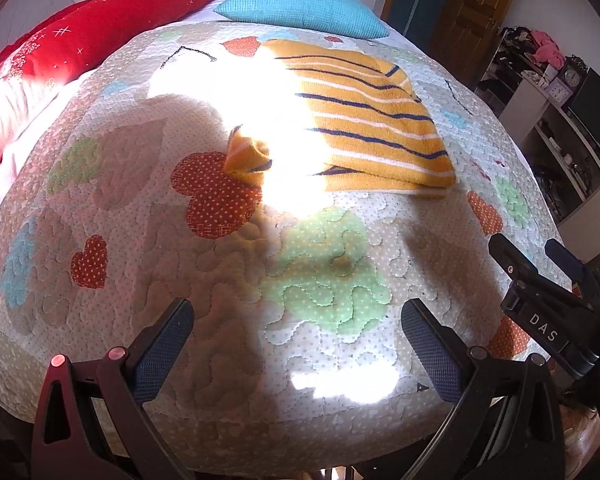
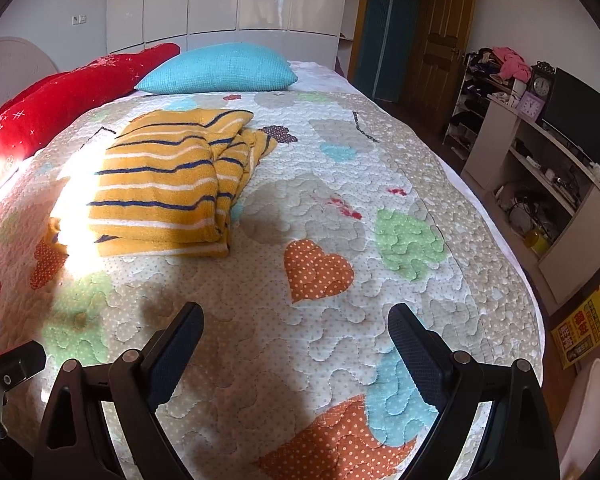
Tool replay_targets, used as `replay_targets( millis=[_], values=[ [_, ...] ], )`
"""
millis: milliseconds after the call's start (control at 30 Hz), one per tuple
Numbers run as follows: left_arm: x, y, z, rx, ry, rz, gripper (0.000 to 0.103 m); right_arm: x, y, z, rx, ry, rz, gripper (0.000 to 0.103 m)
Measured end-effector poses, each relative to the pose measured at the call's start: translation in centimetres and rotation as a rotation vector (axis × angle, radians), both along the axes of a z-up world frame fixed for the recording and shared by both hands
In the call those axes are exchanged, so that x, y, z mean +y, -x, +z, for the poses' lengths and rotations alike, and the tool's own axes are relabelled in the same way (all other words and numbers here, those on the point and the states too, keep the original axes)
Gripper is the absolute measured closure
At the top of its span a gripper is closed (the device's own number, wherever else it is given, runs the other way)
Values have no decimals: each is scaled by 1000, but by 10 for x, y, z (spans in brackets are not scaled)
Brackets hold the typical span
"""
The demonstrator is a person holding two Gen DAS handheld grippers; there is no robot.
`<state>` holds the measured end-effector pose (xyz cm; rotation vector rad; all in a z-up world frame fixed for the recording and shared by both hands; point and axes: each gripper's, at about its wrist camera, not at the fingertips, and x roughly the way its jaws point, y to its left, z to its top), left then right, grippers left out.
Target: Fold small clothes
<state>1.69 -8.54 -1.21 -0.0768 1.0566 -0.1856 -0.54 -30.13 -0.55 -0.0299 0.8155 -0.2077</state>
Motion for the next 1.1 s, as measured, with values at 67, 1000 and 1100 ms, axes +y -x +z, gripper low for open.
replay_targets(
  millis=[67,1000,1100],
  values=[
    [3,2,3,-6,7,4,0,4,1,4,-5,6,5,7],
    [-3,-2,-10,30,-13,-9,0,2,-5,-5,14,-14,6,7],
    [-3,-4,-12,34,-17,-6,0,-1,-6,-6,12,-19,6,7]
  ],
)
